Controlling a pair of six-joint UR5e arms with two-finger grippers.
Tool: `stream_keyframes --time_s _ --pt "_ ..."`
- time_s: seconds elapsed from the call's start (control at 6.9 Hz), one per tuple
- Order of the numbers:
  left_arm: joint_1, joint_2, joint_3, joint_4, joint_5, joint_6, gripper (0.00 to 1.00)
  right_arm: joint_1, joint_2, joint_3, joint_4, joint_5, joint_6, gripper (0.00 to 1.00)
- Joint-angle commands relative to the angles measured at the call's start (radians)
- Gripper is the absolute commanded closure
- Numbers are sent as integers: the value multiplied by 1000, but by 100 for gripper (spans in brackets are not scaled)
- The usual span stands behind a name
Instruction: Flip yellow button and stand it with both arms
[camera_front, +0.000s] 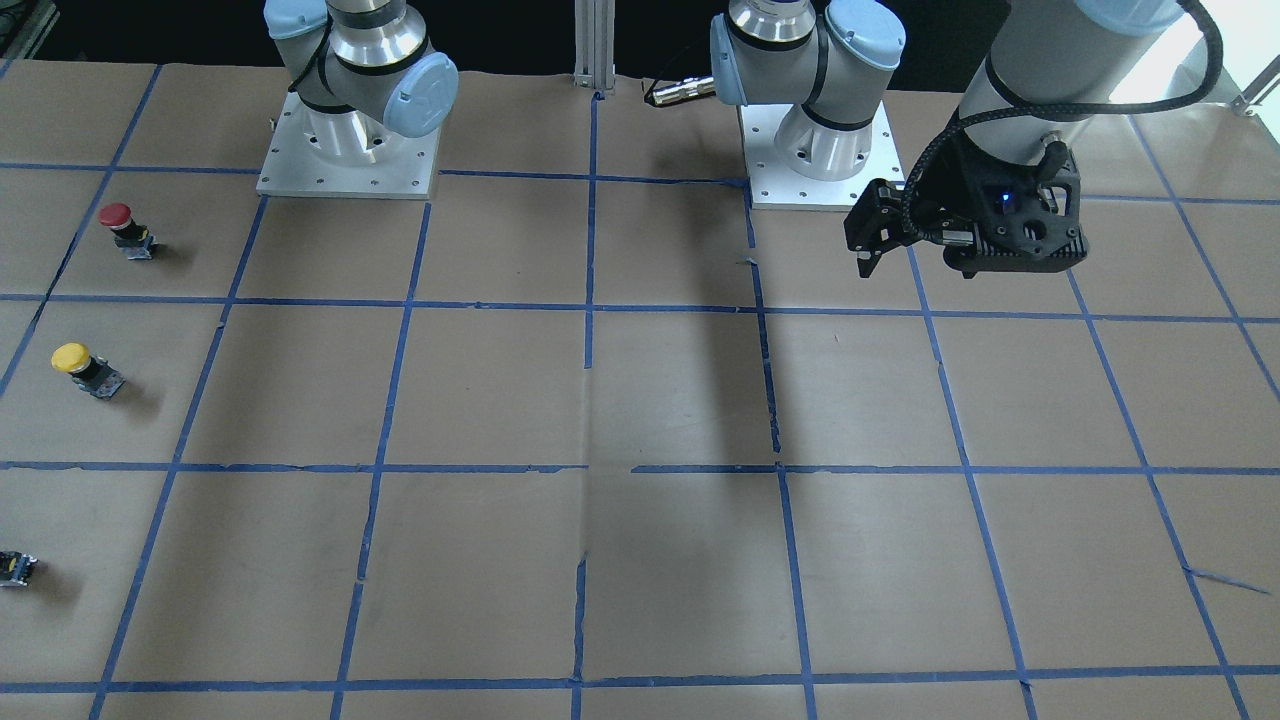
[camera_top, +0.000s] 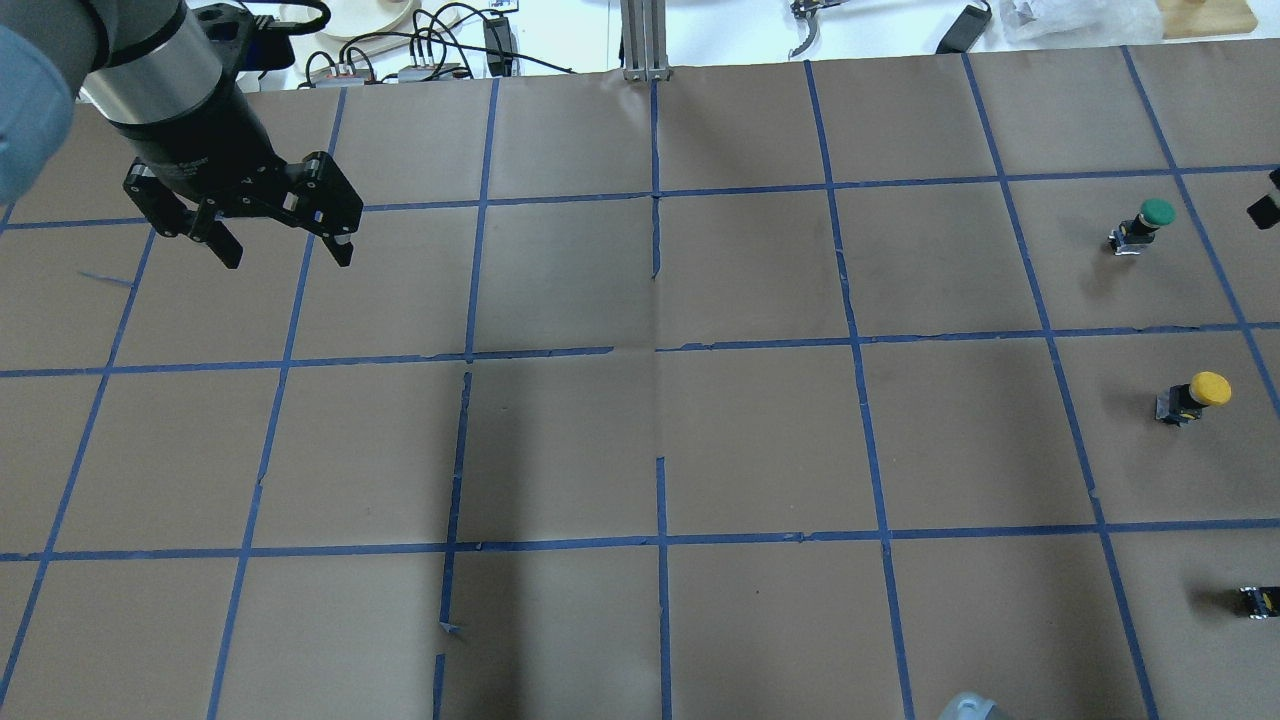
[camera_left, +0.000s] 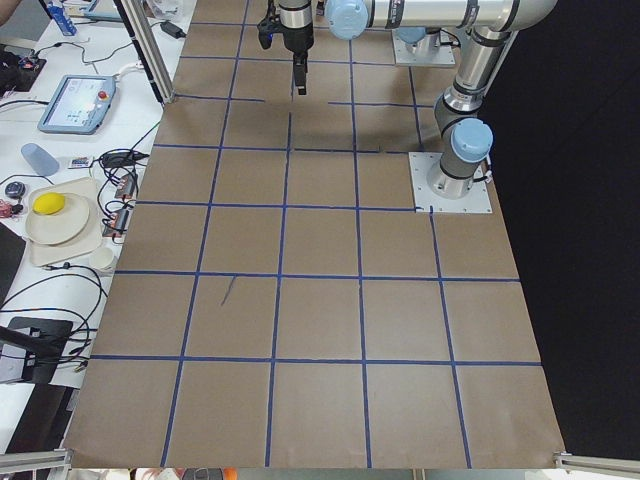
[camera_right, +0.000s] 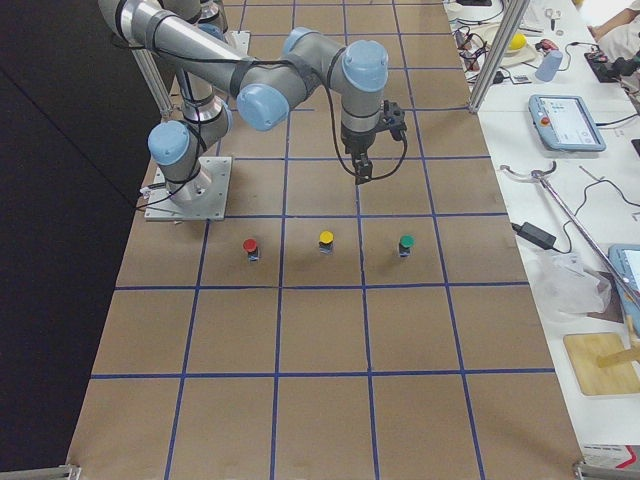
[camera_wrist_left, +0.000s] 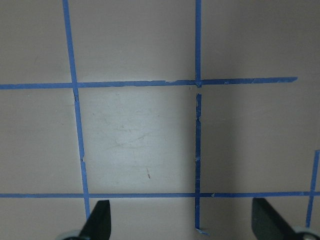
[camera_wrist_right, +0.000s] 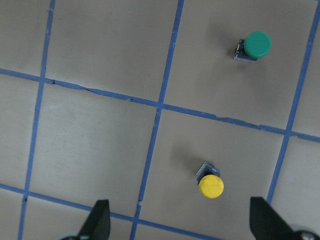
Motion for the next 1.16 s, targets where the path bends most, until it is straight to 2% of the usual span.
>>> stream_keyframes --time_s 0.0,0.14,0.29,0.43,0.58,1.01 --pt "0 2 0 1 -4 1 0 214 -51 -39 100 -45 256 4" --pt "0 -1 0 1 -1 0 0 337 -66 -42 149 -56 376 4" --pt "0 5 2 1 -1 4 0 456 -68 -43 148 -42 533 4" --pt "0 2 2 1 -4 0 0 571 -63 -42 116 -42 728 4" --pt "0 2 2 1 -2 0 0 638 -47 -37 28 -59 797 3" --pt "0 2 2 1 -9 0 0 640 -39 -45 18 -73 791 3"
